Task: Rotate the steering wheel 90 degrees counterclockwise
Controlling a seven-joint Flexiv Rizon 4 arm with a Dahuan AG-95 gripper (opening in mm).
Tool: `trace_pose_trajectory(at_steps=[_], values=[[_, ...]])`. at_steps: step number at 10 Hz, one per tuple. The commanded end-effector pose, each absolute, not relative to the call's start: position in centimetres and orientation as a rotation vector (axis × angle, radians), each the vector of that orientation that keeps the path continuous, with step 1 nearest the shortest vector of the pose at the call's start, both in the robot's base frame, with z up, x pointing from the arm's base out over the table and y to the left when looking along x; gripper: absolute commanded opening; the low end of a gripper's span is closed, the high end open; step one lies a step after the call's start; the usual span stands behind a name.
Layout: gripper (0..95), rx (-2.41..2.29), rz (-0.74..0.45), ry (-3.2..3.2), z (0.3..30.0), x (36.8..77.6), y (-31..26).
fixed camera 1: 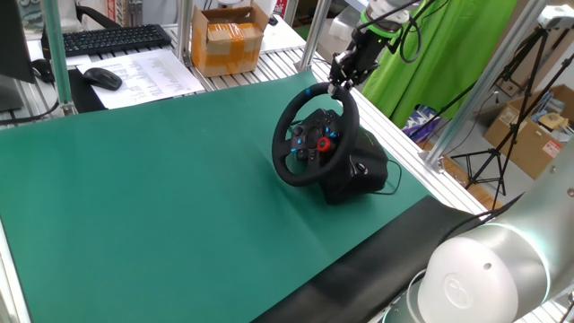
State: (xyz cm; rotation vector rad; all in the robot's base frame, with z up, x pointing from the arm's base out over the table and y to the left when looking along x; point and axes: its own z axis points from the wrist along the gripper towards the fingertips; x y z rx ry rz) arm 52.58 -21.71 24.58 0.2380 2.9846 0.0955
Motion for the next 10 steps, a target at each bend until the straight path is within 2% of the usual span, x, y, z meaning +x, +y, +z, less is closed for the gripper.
trace_pose_trajectory(at_steps=[1,4,5,6,10], values=[[19.0,0.220,0.104,2.990,24.7,53.0,-21.6],[19.0,0.203,0.113,2.995,24.1,53.9,-21.5],[38.0,0.194,0.108,3.000,24.3,54.0,-21.7],[95.0,0.198,0.097,3.005,24.3,54.0,-21.8],[95.0,0.206,0.075,3.051,25.5,53.6,-22.7]])
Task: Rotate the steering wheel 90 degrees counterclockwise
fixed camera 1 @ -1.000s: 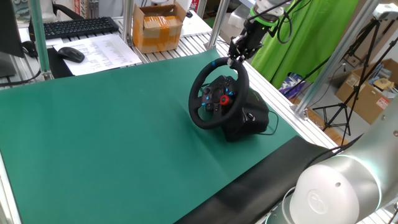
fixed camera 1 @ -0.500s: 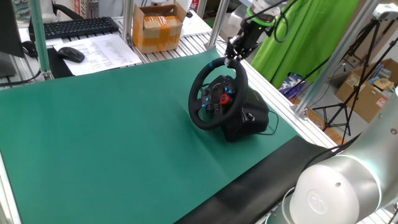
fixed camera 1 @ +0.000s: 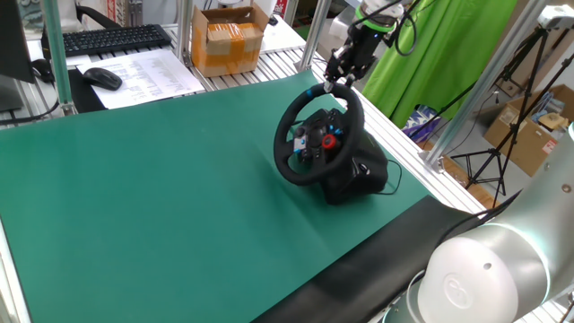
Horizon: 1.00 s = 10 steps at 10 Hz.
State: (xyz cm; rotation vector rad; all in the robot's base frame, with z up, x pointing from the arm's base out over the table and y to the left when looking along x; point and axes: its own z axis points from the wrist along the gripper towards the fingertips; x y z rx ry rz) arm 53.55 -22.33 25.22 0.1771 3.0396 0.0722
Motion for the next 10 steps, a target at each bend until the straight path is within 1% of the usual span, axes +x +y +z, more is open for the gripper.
trace_pose_trajectory(at_steps=[1,3,4,10], values=[[95.0,0.254,0.073,3.066,26.0,53.3,-23.0],[95.0,0.305,0.080,3.074,26.6,52.8,-23.4],[76.0,0.321,0.085,3.073,26.8,52.4,-23.9],[76.0,0.341,0.103,3.069,25.3,50.6,-27.4]])
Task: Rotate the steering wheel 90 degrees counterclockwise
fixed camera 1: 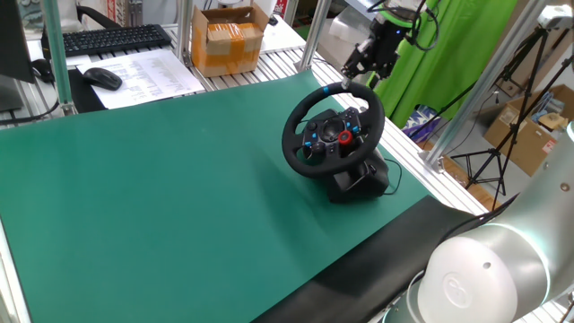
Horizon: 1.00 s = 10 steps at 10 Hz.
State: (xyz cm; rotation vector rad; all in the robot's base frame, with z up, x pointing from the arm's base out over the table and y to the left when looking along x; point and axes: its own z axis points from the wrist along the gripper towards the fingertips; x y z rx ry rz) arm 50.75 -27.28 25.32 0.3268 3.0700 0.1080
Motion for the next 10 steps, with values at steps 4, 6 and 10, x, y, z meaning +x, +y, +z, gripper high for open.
trace_pose_trajectory(at_steps=[4,6,10], values=[[38.0,0.350,0.118,3.074,25.06,49.95,-27.62],[0.0,0.343,0.122,3.085,25.06,49.83,-27.63],[0.0,0.316,0.151,3.096,24.96,49.83,-27.58]])
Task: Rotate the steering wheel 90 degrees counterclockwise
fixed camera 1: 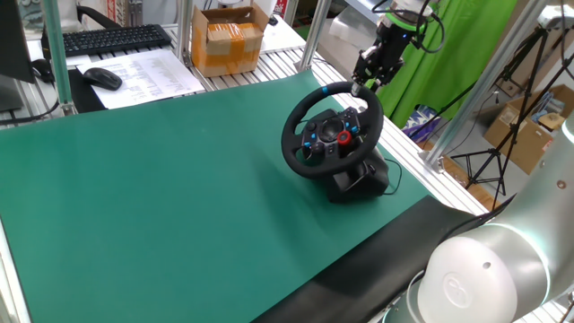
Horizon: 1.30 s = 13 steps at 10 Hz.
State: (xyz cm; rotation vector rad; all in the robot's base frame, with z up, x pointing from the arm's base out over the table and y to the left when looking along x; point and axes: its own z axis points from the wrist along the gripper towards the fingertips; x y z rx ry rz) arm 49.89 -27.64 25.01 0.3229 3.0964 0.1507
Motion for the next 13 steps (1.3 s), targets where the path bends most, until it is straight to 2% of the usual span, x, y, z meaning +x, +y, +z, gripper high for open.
trace_pose_trajectory(at_steps=[1,6,8,9,10,11,13], values=[[0.0,0.273,0.150,3.098,24.7,50.0,-27.5],[0.0,0.161,0.156,3.098,24.1,52.1,-26.6],[38.0,0.187,0.152,3.094,24.2,52.0,-26.7],[76.0,0.194,0.150,3.094,24.4,51.8,-26.8],[76.0,0.213,0.147,3.096,25.0,51.5,-27.1],[95.0,0.212,0.140,3.099,25.5,51.2,-27.2],[95.0,0.208,0.145,3.103,26.4,50.5,-27.4]])
